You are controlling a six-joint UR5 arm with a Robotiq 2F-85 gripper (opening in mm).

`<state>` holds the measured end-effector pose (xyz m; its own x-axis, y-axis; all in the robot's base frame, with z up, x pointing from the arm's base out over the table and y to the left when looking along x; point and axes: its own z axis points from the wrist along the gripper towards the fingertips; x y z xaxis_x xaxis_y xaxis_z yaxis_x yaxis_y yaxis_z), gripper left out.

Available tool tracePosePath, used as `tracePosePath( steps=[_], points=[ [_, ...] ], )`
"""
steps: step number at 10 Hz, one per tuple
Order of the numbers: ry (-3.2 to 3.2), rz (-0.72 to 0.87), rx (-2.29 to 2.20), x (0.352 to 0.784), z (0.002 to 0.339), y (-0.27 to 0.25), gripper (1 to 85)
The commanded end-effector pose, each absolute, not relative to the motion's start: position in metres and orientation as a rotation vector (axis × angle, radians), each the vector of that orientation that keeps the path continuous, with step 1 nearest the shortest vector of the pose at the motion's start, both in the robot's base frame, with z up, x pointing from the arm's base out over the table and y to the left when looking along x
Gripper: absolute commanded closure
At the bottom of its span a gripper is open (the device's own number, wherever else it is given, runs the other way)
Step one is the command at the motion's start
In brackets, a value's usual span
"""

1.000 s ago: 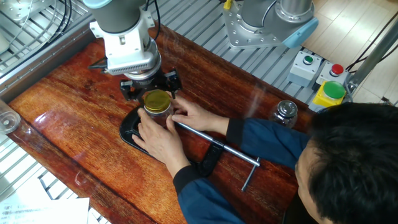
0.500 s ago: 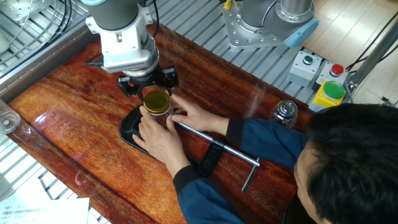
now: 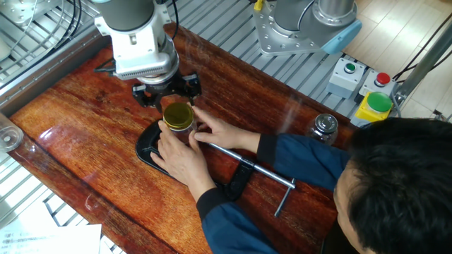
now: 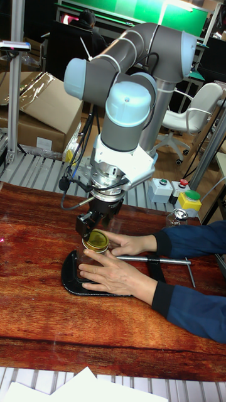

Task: Screw the lid onto the jar

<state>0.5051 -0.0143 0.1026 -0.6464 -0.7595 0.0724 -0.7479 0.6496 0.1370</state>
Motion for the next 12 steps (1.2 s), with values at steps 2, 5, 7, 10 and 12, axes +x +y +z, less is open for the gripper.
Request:
tracePosePath(
  steps=[2,5,7,10,12],
  points=[
    [-2.692,-0.179,1.481,0.513,0.108,-0.003,9.7],
    [-2.674,-0.151,1.583,0.522,0.109,-0.007,15.7],
    [-2.668,-0.184,1.598,0.52,0.113,-0.008,16.7],
    [-2.669,-0.208,1.601,0.511,0.12,-0.011,16.7],
    [-2.668,-0.186,1.593,0.51,0.121,-0.016,16.7]
  ],
)
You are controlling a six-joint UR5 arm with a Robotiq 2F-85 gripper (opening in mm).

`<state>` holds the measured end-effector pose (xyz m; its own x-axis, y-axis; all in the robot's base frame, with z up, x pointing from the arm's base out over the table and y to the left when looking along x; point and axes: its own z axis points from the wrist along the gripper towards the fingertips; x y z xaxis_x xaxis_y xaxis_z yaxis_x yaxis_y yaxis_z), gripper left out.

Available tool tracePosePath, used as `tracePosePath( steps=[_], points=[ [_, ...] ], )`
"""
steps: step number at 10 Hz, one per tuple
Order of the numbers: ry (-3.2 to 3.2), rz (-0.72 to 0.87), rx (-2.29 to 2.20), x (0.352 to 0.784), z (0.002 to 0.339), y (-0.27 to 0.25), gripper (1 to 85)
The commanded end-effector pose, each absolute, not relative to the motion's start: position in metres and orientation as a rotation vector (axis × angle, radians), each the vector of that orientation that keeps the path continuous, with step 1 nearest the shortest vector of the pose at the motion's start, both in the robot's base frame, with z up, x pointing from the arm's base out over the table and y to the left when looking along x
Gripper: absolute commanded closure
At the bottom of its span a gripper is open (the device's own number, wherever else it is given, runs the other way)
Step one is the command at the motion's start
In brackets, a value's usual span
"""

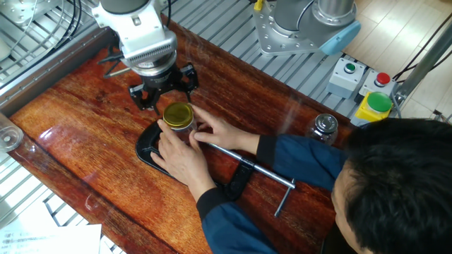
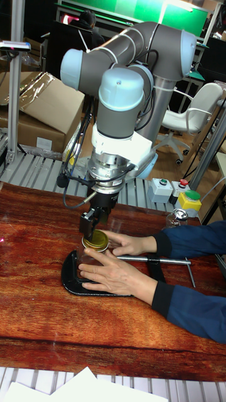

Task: Screw the lid onto the jar

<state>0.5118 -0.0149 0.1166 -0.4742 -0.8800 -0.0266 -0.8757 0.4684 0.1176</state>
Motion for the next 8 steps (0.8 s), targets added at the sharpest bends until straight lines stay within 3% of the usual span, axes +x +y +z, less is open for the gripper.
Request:
tracePosePath(
  steps=[1,8],
  points=[
    [-2.667,-0.184,1.592,0.5112,0.1203,-0.0169,17.3],
    [-2.61,-0.171,1.693,0.5129,0.1174,-0.0166,18.3]
  ],
)
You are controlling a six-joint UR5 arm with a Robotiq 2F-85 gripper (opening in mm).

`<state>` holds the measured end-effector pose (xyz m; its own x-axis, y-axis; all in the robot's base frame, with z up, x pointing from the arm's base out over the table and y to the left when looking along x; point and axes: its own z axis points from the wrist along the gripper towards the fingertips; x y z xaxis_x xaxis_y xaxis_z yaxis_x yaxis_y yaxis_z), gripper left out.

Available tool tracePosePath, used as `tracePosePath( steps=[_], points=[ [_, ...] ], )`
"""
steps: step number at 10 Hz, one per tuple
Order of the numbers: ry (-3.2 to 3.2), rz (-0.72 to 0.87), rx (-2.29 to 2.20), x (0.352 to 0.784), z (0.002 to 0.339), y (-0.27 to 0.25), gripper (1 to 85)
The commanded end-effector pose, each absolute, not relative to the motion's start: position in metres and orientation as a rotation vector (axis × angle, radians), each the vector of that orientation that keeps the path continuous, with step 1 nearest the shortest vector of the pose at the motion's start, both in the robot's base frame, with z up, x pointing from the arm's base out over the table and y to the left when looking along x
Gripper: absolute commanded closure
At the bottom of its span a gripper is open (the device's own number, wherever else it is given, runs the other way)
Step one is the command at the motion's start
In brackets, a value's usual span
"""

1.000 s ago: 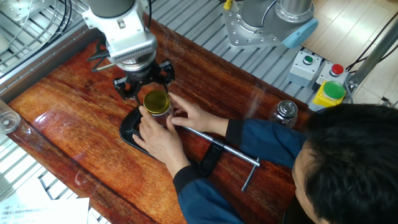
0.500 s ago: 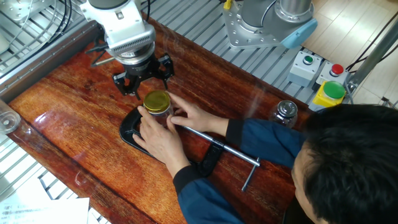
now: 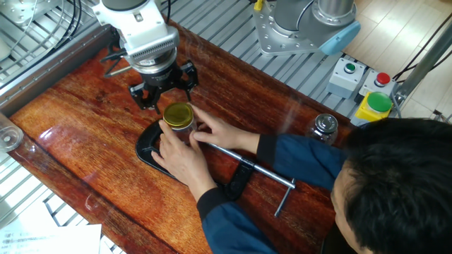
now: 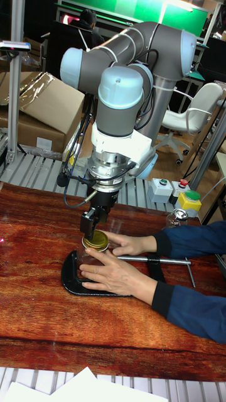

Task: Screw the lid onto the jar

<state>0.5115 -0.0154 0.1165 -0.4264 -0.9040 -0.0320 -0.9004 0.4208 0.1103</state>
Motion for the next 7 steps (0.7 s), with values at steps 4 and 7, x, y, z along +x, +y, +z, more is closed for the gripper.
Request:
tracePosePath(
  steps=[4,7],
  points=[
    [-2.585,-0.156,1.722,0.5136,0.1169,-0.0206,18.0],
    [-2.581,-0.15,1.728,0.5157,0.1158,-0.0218,18.3]
  ],
)
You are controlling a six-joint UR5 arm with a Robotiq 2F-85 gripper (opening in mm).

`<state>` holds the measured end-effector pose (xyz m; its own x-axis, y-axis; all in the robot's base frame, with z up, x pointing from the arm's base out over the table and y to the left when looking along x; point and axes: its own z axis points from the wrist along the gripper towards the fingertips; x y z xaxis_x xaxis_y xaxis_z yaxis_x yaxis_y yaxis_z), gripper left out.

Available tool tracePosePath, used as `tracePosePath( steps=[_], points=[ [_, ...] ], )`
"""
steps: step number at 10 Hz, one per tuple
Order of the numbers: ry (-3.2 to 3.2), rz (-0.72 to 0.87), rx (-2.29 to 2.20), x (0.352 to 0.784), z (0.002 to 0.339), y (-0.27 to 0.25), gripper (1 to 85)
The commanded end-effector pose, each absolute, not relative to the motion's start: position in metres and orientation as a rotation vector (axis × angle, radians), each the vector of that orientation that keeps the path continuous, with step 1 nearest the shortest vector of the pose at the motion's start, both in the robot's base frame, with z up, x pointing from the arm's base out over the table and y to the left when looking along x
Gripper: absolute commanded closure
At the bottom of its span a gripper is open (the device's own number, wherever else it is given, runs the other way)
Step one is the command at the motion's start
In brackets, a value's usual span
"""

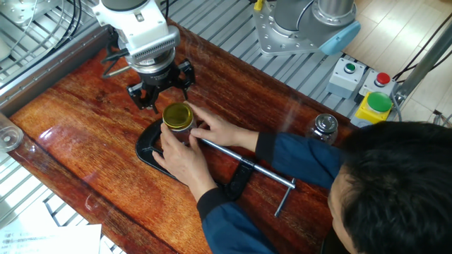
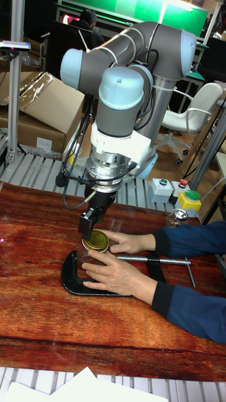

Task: Screw the lid onto the jar

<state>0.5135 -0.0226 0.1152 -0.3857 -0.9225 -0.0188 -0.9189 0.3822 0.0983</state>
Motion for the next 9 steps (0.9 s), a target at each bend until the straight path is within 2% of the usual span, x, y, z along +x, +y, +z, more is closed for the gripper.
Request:
tracePosePath(
  steps=[1,9],
  points=[
    [-2.583,-0.142,1.725,0.5164,0.1157,-0.0233,19.0],
    [-2.582,-0.138,1.719,0.515,0.115,-0.0218,19.3]
  ],
)
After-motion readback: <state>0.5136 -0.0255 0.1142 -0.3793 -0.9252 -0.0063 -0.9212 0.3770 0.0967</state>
